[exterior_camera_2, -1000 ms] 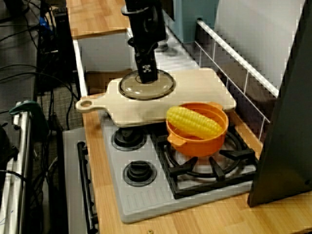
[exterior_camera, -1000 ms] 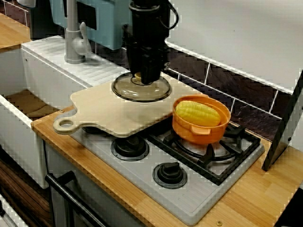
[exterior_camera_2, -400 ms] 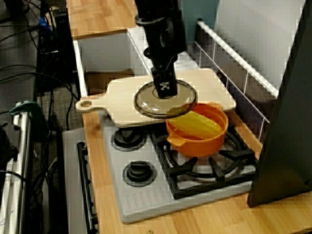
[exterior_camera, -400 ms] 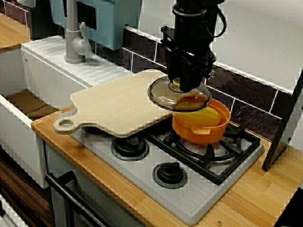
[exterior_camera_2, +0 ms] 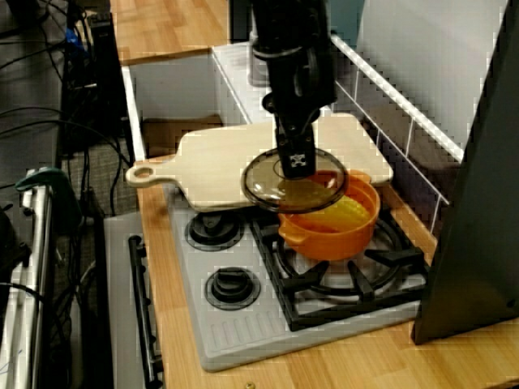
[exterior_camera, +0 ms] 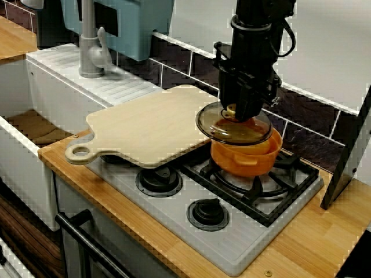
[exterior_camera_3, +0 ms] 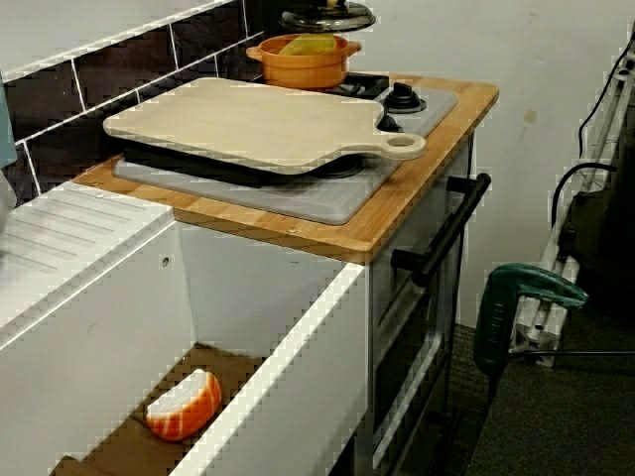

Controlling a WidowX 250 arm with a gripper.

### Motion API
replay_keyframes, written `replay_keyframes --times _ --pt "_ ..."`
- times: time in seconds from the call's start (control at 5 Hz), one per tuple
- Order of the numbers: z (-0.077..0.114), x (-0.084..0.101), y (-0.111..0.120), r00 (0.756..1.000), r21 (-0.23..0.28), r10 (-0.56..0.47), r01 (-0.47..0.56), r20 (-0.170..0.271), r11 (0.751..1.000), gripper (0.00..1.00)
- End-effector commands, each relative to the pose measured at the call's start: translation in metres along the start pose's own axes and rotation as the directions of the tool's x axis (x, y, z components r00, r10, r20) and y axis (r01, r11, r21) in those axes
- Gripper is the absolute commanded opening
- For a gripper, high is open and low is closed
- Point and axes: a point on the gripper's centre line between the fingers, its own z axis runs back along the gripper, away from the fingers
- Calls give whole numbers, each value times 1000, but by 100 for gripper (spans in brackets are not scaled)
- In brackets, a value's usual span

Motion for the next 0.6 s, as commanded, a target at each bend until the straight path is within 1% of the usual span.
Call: replay_keyframes --times 0.0,0.2,0.4 --pt "6 18 3 1000 -10 12 -12 27 1000 0" --pt "-2 25 5 1000 -5 14 -14 12 1000 0" --pt "-8 28 6 1000 0 17 -17 6 1000 0"
